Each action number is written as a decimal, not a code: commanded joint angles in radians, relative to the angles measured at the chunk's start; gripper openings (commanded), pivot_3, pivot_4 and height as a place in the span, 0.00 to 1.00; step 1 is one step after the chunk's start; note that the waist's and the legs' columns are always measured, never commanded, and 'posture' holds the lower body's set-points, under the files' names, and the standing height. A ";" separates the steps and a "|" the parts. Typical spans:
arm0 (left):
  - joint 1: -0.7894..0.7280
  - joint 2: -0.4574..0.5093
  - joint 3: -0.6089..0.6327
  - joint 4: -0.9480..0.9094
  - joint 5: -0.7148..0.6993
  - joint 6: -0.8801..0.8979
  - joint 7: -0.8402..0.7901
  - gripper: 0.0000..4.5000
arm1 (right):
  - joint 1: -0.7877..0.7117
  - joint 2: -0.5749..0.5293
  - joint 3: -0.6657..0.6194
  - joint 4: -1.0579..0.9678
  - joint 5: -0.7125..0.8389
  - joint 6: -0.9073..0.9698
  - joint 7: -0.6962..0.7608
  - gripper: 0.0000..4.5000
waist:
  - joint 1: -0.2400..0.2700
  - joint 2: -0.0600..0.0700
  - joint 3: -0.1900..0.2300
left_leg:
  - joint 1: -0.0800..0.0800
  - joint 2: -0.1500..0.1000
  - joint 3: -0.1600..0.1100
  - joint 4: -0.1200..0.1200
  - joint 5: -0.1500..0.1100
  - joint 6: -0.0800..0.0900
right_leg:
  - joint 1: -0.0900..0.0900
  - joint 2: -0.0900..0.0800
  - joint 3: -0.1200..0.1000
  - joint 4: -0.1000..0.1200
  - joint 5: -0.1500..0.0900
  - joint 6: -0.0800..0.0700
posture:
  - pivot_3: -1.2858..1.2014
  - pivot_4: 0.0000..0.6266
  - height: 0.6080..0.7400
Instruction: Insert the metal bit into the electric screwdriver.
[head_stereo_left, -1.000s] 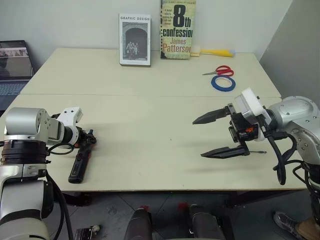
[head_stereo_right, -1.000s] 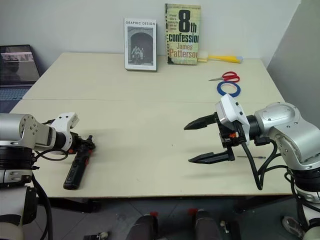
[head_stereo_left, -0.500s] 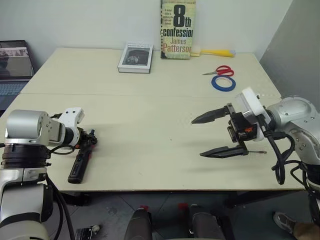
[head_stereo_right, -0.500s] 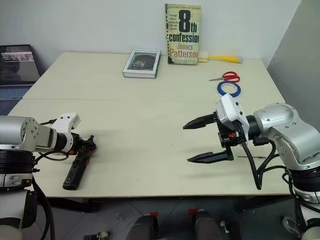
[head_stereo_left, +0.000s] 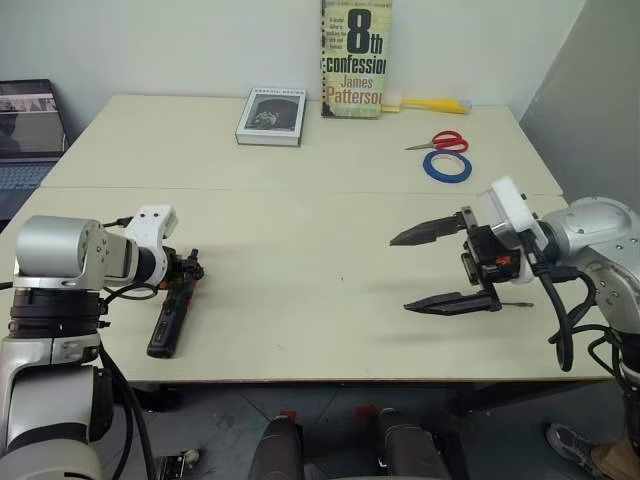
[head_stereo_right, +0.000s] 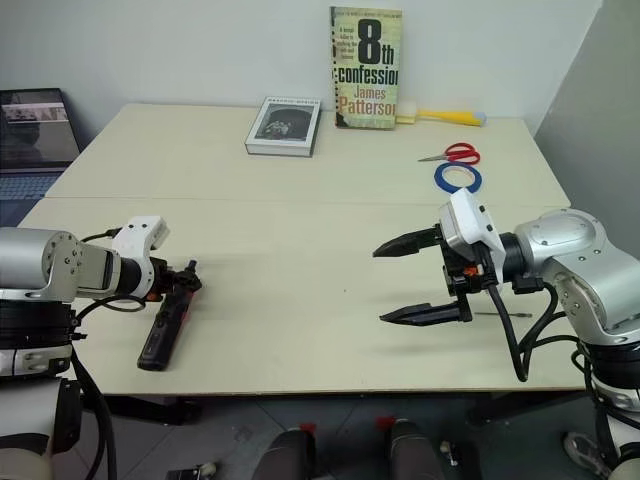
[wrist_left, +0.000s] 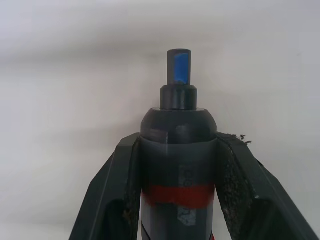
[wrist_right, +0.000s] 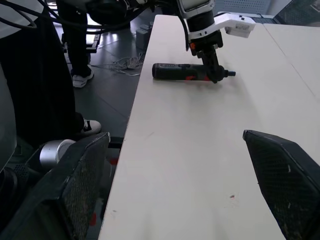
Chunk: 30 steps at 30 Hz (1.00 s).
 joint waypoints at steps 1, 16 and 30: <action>-0.047 -0.025 0.075 -0.136 -0.011 0.014 0.016 0.37 | 0.008 -0.021 -0.053 -0.028 0.017 0.004 -0.015 1.00 | 0.000 0.000 0.000 | 0.000 0.000 0.000 0.000 0.000 0.000 | 0.000 0.000 0.000 0.000 0.000 0.000 | 0.52 0.24 1.00; -0.060 -0.420 0.087 -0.468 -0.175 -0.370 -0.064 0.37 | 0.166 -0.123 -0.231 -0.144 0.062 0.093 -0.134 1.00 | 0.000 -0.001 0.001 | -0.001 0.000 0.000 0.000 0.000 0.000 | 0.001 0.000 0.001 -0.003 0.000 0.000 | 0.52 0.24 1.00; 0.107 -0.668 -0.187 -0.219 0.088 -1.195 -0.162 0.37 | 0.402 -0.169 -0.462 -0.278 0.059 0.148 -0.311 1.00 | 0.004 -0.001 0.001 | 0.001 -0.001 0.001 0.002 0.000 0.000 | 0.004 0.000 0.002 -0.004 0.001 0.002 | 0.52 0.24 1.00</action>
